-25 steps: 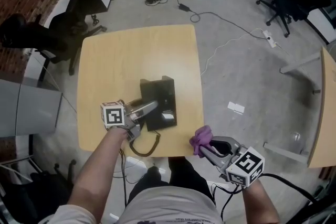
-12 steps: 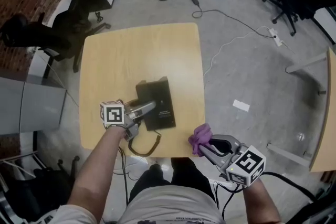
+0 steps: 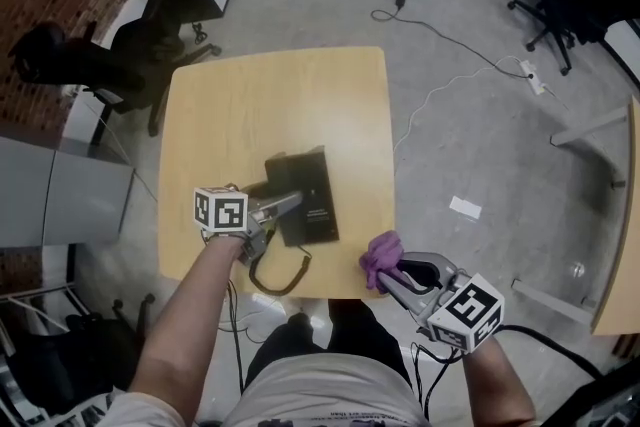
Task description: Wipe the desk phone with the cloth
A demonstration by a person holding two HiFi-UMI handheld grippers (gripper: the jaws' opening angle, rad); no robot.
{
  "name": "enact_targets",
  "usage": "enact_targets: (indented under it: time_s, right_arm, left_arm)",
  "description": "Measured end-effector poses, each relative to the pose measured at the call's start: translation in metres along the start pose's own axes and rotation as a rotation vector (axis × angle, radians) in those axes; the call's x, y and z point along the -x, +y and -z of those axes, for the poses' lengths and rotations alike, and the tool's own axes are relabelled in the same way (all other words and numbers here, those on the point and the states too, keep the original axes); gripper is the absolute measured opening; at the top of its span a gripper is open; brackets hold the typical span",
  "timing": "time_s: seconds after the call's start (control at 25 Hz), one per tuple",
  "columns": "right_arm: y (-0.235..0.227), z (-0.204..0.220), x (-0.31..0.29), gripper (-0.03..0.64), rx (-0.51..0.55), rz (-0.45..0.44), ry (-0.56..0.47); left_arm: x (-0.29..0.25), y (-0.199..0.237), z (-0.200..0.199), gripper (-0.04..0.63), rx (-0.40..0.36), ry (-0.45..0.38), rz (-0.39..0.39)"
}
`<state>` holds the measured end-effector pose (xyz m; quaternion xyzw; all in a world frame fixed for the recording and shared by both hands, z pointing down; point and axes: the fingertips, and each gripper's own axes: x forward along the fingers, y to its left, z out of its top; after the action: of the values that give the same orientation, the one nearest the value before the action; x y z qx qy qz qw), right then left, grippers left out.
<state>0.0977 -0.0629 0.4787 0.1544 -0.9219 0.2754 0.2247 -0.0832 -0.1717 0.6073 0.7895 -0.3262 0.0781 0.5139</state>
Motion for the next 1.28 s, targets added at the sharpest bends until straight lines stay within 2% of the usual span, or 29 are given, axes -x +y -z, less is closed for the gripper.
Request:
enact_targets:
  time_s: [0.2,0.32,0.4,0.52,0.64,0.76,0.88,0.96,1.08,1.28]
  right_arm:
    - [0.001,0.001,-0.002,0.087,0.039,0.017,0.000]
    - [0.003,-0.003,-0.005,0.087,0.067,0.041,-0.005]
    - [0.006,-0.005,-0.004,0.087,0.088,0.059,-0.008]
    - [0.015,-0.006,-0.001,0.087,0.139,0.078,-0.026]
    - [0.037,-0.010,0.001,0.087,0.170,0.063,-0.041]
    - [0.063,-0.015,0.006,0.087,0.225,0.064,-0.049]
    - [0.096,-0.014,0.011,0.087,0.267,0.092,-0.069]
    - [0.120,-0.003,0.016,0.087,0.280,0.119,-0.082]
    - [0.155,0.018,0.020,0.087,0.289,0.152,-0.089]
    - [0.215,0.049,0.021,0.087,0.269,0.163,-0.101]
  left_arm:
    - [0.018,-0.005,0.003,0.368,-0.054,0.000,-0.047]
    - [0.045,-0.013,0.000,0.368,-0.082,-0.040,-0.076]
    - [0.062,-0.027,-0.001,0.343,-0.114,-0.073,-0.070]
    - [0.084,-0.053,0.009,0.344,-0.183,-0.105,-0.070]
    - [0.109,-0.091,0.027,0.323,-0.228,-0.158,-0.024]
    - [0.138,-0.134,0.051,0.248,-0.277,-0.215,0.021]
    - [0.171,-0.170,0.086,0.162,-0.345,-0.223,0.032]
    - [0.197,-0.192,0.114,0.118,-0.386,-0.226,0.034]
    - [0.232,-0.222,0.154,0.018,-0.434,-0.246,0.062]
    - [0.258,-0.250,0.216,0.005,-0.462,-0.232,0.101]
